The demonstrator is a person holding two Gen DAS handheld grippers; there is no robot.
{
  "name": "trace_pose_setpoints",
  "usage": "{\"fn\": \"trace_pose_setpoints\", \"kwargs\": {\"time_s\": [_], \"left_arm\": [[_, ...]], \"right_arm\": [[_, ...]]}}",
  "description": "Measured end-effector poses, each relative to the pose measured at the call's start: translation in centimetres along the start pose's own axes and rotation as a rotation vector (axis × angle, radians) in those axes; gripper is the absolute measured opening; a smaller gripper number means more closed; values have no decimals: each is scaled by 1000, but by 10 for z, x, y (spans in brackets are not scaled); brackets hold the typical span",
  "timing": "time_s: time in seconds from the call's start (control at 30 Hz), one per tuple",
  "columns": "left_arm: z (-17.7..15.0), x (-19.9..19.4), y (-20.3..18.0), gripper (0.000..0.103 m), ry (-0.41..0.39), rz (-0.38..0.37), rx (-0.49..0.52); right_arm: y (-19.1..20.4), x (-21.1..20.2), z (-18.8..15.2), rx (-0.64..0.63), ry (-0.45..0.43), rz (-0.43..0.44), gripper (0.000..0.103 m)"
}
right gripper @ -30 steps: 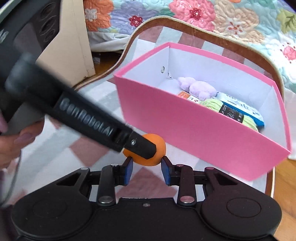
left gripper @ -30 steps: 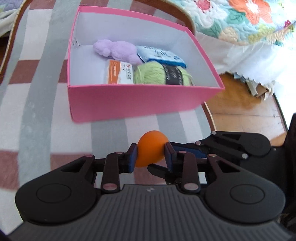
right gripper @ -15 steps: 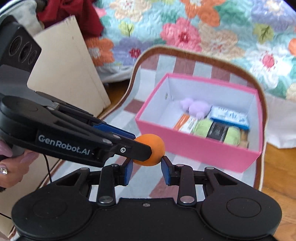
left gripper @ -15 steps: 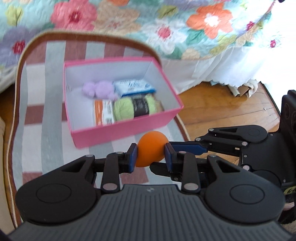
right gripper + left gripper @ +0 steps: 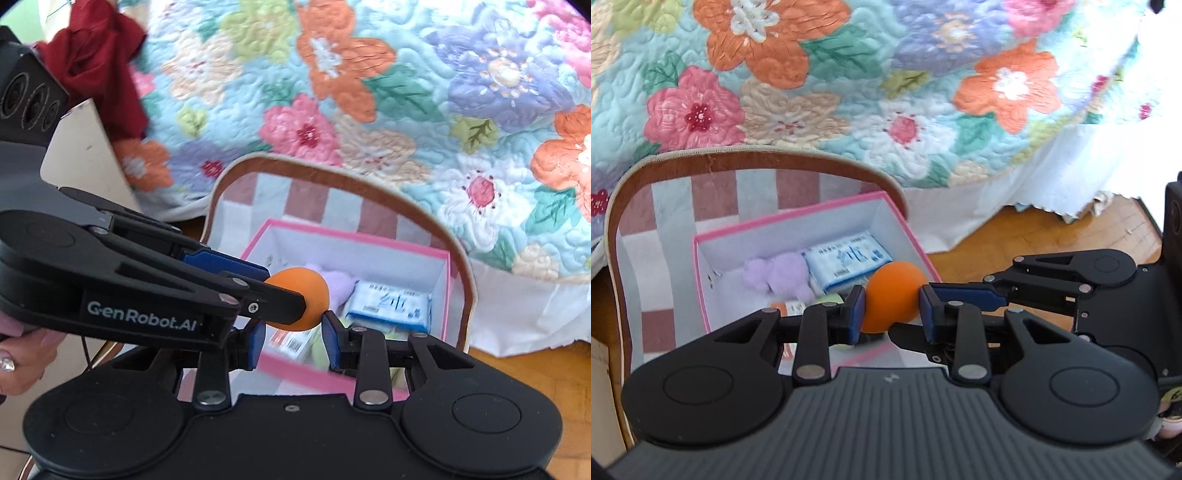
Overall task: Organize objects
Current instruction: 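Carry the sponge with the left tool and lower it into the pink box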
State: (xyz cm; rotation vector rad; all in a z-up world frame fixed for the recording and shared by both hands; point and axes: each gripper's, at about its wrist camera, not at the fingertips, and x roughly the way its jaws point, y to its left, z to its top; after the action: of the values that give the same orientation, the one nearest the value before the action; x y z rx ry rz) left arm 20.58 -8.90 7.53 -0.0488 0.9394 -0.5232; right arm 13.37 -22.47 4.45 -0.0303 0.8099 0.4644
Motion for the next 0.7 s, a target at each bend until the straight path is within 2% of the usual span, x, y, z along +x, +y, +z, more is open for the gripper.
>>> {"fn": "trace_pose_setpoints", "kwargs": {"time_s": [0.17,0.37,0.53,0.7], "left_arm": [[14,56,34,30,47,21,-24],[10,114,81,30,57,46,-114],[3,147,104,30,48,12,-178],[-8,163,113,30,109,-50,-267]], "right_arm": [[-23,48,14,-30,9,20,39],[-42,124,16,28,51,48,38],[-43,165,12,17,84,-1,38],[-45,178,7,11,158,-22,38]]}}
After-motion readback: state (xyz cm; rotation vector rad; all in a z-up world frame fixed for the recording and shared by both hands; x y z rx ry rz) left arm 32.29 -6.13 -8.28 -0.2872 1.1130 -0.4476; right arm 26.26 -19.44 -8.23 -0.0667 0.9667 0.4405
